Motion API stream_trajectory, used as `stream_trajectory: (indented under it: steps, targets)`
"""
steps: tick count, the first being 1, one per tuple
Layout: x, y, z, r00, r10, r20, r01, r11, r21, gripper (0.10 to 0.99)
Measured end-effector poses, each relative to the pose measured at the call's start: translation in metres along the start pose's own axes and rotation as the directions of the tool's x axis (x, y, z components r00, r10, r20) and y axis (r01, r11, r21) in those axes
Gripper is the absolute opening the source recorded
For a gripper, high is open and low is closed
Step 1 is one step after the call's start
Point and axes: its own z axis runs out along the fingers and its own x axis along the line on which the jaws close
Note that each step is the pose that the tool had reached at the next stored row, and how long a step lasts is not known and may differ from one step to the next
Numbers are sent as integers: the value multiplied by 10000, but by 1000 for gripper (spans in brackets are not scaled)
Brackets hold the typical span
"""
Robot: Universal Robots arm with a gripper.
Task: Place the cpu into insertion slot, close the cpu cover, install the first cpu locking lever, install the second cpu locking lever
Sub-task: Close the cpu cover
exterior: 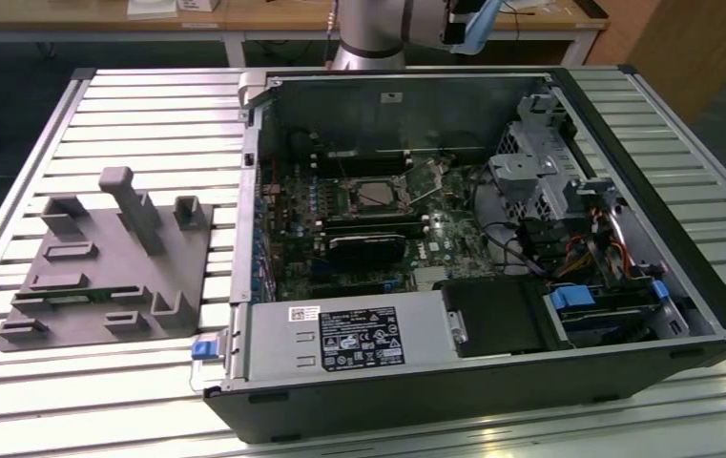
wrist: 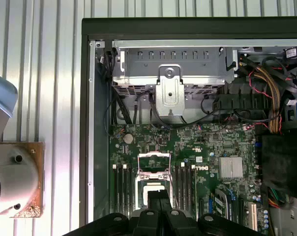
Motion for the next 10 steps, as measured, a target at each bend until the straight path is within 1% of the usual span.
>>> stream_trajectory:
  steps: [4, 10]
  targets:
    - [0, -6, 73, 10000, 0, 2, 0, 10000, 1, 106]
    - [0, -5, 57, 10000, 0, -1, 0, 10000, 0, 106]
